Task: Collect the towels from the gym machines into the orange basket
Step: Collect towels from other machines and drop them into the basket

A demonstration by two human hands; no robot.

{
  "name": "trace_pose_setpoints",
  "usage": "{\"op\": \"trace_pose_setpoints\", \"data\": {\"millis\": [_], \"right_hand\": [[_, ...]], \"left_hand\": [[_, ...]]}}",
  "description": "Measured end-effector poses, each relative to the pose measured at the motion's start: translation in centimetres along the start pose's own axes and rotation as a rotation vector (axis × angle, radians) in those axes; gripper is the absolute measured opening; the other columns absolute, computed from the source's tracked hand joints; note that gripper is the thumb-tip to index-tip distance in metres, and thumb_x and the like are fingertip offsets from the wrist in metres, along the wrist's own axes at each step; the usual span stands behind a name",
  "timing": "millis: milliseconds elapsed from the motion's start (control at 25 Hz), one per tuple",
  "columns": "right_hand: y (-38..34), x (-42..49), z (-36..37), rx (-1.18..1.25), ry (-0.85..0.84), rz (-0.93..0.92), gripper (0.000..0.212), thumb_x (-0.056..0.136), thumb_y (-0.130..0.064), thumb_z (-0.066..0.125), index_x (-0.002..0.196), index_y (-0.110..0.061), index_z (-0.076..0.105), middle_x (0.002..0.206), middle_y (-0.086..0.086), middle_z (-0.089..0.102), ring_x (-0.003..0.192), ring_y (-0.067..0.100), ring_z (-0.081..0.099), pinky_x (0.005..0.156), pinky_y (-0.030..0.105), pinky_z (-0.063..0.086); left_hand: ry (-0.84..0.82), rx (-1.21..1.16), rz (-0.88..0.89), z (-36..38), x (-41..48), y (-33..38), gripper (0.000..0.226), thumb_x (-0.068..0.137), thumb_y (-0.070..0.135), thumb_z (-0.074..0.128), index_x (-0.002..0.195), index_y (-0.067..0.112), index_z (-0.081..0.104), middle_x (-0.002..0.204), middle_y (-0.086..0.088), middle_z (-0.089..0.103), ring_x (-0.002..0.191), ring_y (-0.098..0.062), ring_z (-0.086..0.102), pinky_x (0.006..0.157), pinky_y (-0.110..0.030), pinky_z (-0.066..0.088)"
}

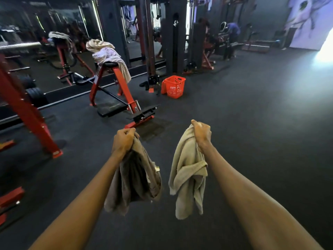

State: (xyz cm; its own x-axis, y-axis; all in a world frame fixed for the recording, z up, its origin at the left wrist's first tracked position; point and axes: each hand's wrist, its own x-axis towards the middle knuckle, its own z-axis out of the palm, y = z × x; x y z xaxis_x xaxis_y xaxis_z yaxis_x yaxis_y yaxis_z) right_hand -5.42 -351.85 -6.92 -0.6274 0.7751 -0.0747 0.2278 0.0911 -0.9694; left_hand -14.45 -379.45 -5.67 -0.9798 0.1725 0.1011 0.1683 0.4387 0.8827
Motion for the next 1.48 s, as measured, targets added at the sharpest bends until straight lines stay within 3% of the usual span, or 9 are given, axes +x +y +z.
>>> {"op": "trace_pose_setpoints", "data": {"millis": [200, 360, 520, 760, 1040, 1480], "right_hand": [[-2.9, 13.1, 2.3, 0.0, 0.041, 0.008, 0.038, 0.09, -0.042, 0.061, 0.06, -0.02, 0.064, 0.074, 0.001, 0.067, 0.083, 0.023, 0.063, 0.082, 0.037, 0.048], [-4.3, 23.3, 4.8, -0.014, 0.089, 0.026, 0.036, 0.09, -0.04, 0.06, 0.065, -0.016, 0.067, 0.075, 0.001, 0.069, 0.081, 0.022, 0.063, 0.078, 0.034, 0.045], [-4.5, 33.7, 8.3, -0.041, 0.129, 0.018, 0.035, 0.092, -0.039, 0.059, 0.072, -0.013, 0.072, 0.078, 0.002, 0.071, 0.081, 0.02, 0.063, 0.077, 0.032, 0.043], [-6.1, 49.7, 14.0, -0.147, 0.162, 0.048, 0.041, 0.092, -0.04, 0.058, 0.057, -0.018, 0.057, 0.069, 0.0, 0.062, 0.079, 0.024, 0.06, 0.074, 0.035, 0.043], [-9.0, 68.1, 18.8, -0.141, 0.192, 0.076, 0.04, 0.092, -0.038, 0.058, 0.057, -0.018, 0.056, 0.066, -0.001, 0.06, 0.072, 0.02, 0.057, 0.072, 0.032, 0.039], [-11.3, 100.5, 25.7, -0.088, 0.142, 0.117, 0.038, 0.091, -0.038, 0.058, 0.063, -0.013, 0.061, 0.065, -0.001, 0.06, 0.071, 0.02, 0.058, 0.069, 0.03, 0.037]], "left_hand": [[-0.024, 0.012, 0.015, 5.9, 13.4, 2.5, 0.038, 0.095, 0.022, 0.051, 0.07, 0.012, 0.077, 0.074, 0.003, 0.074, 0.072, -0.005, 0.064, 0.073, -0.025, 0.044], [-0.055, -0.017, 0.006, 11.0, 24.3, 3.4, 0.038, 0.095, 0.025, 0.051, 0.071, 0.012, 0.078, 0.076, 0.004, 0.075, 0.072, 0.0, 0.062, 0.07, -0.017, 0.042], [-0.067, -0.039, 0.01, 16.2, 35.8, 3.6, 0.039, 0.094, 0.028, 0.052, 0.068, 0.013, 0.076, 0.075, 0.002, 0.076, 0.072, -0.003, 0.065, 0.08, -0.025, 0.044], [-0.195, -0.096, -0.01, 23.7, 54.5, 2.8, 0.041, 0.083, 0.04, 0.047, 0.061, 0.02, 0.075, 0.068, 0.004, 0.075, 0.078, -0.018, 0.072, 0.09, -0.04, 0.055], [-0.183, -0.041, -0.02, 31.5, 72.1, 5.9, 0.037, 0.09, 0.027, 0.05, 0.067, 0.016, 0.076, 0.074, 0.005, 0.075, 0.081, -0.011, 0.069, 0.077, -0.027, 0.044], [-0.182, 0.024, -0.093, 47.5, 99.6, 10.3, 0.036, 0.092, 0.027, 0.05, 0.07, 0.016, 0.077, 0.08, 0.003, 0.076, 0.087, -0.014, 0.067, 0.085, -0.029, 0.045]]}}
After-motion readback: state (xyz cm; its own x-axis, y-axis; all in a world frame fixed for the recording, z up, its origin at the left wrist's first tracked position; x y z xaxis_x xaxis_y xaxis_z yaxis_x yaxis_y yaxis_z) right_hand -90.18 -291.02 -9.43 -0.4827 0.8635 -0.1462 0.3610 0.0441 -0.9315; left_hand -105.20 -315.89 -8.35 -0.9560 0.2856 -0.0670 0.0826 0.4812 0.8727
